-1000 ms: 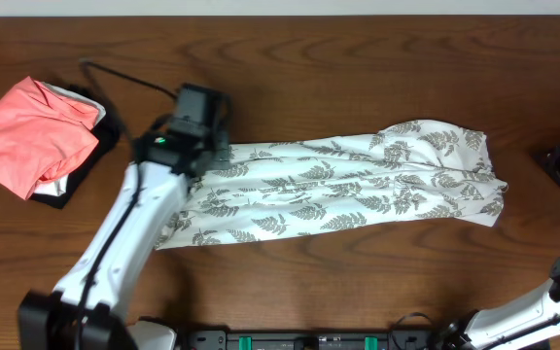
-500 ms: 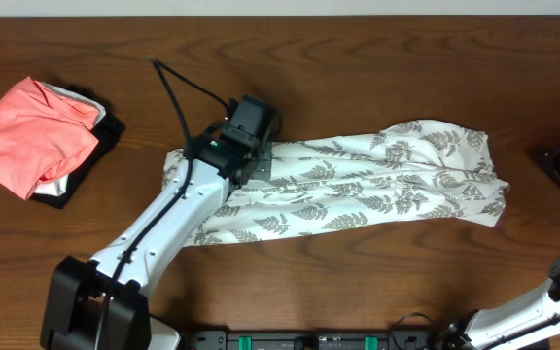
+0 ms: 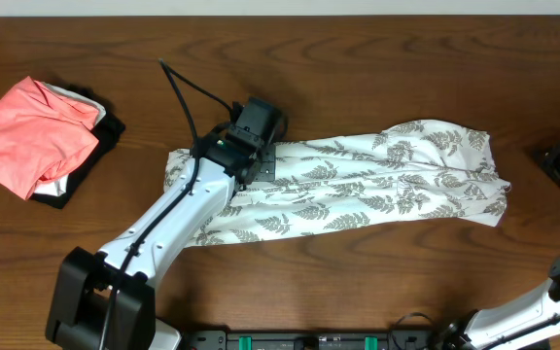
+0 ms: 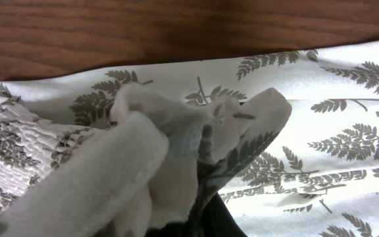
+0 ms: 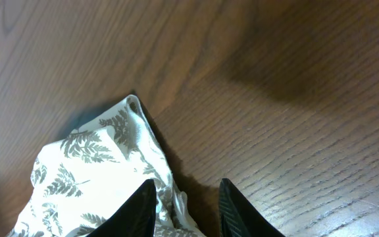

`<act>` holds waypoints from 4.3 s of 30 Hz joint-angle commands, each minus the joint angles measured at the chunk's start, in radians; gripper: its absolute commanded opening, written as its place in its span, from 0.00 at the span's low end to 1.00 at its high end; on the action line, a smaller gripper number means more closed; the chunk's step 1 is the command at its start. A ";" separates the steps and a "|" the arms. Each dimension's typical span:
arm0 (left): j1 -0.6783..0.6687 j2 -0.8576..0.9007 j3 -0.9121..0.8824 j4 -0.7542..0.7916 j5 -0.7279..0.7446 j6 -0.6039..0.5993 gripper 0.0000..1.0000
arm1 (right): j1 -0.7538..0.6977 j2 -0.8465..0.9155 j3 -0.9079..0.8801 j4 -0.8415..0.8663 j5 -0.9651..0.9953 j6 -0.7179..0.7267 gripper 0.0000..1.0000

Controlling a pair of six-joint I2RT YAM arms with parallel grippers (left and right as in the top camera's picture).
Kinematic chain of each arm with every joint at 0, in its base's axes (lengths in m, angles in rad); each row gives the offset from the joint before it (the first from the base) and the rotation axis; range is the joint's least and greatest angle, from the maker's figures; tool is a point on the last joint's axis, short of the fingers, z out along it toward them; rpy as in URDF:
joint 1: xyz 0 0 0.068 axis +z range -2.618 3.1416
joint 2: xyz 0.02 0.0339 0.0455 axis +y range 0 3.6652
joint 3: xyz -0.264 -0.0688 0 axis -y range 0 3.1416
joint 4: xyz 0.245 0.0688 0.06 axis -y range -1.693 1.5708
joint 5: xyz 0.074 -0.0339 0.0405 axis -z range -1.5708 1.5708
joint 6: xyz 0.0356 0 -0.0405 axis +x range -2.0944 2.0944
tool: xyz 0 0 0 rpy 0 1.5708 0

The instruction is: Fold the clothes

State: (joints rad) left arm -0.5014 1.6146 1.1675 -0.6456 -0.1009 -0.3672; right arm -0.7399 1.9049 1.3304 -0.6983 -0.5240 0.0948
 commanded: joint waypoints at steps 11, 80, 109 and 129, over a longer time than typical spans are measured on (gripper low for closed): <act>-0.040 0.006 0.020 0.030 0.026 -0.021 0.07 | 0.008 -0.013 -0.004 -0.004 -0.015 0.005 0.30; 0.356 0.031 0.014 -0.175 0.119 0.014 0.56 | 0.008 -0.013 -0.004 -0.016 -0.002 0.005 0.30; 0.426 0.031 0.014 -0.195 0.146 0.014 0.61 | 0.048 0.009 -0.309 0.137 -0.063 0.086 0.57; 0.426 0.031 0.014 -0.202 0.147 0.014 0.61 | 0.212 0.009 -0.325 0.279 -0.008 0.185 0.46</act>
State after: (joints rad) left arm -0.0757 1.6596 1.1675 -0.8387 0.0463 -0.3618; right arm -0.5465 1.8912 1.0256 -0.4305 -0.6106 0.2245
